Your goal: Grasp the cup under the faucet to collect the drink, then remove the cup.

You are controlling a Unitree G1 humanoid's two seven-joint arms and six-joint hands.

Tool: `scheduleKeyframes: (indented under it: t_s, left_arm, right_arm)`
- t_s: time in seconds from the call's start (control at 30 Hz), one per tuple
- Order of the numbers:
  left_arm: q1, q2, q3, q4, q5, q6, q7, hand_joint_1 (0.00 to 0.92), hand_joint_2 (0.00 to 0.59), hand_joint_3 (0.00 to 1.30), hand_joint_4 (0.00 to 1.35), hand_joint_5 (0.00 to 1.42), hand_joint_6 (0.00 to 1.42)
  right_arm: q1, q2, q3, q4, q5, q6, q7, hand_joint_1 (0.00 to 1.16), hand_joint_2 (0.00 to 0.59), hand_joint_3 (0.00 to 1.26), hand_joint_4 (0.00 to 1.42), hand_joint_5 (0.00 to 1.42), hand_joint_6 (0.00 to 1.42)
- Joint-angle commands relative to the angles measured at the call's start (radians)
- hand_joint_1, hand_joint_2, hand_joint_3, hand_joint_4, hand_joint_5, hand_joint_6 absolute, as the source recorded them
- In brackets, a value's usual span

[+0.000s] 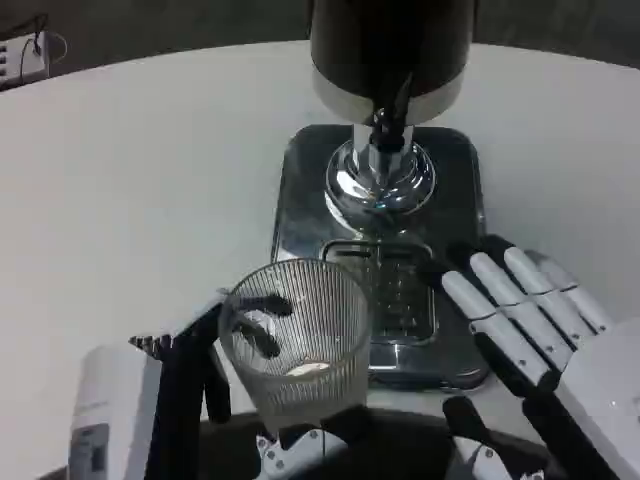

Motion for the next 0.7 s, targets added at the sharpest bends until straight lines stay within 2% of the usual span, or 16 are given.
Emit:
scheduleKeyframes:
  t_s: [0.03, 0.7]
  left_arm:
    - [0.013, -0.007, 0.009, -0.027, -0.009, -0.025, 0.013, 0.734, 0.000, 0.98, 1.12, 1.21, 1.42]
    - [0.002, -0.016, 0.013, -0.011, -0.006, -0.028, 0.016, 0.742, 0.000, 0.98, 1.12, 1.21, 1.42]
  right_arm:
    - [0.017, 0.005, 0.001, -0.004, 0.012, -0.006, 0.009, 0.15, 0.557, 0.07, 0.01, 0.00, 0.07]
    - [0.033, 0.004, -0.011, -0.004, 0.017, -0.001, 0.011, 0.15, 0.567, 0.07, 0.01, 0.00, 0.07]
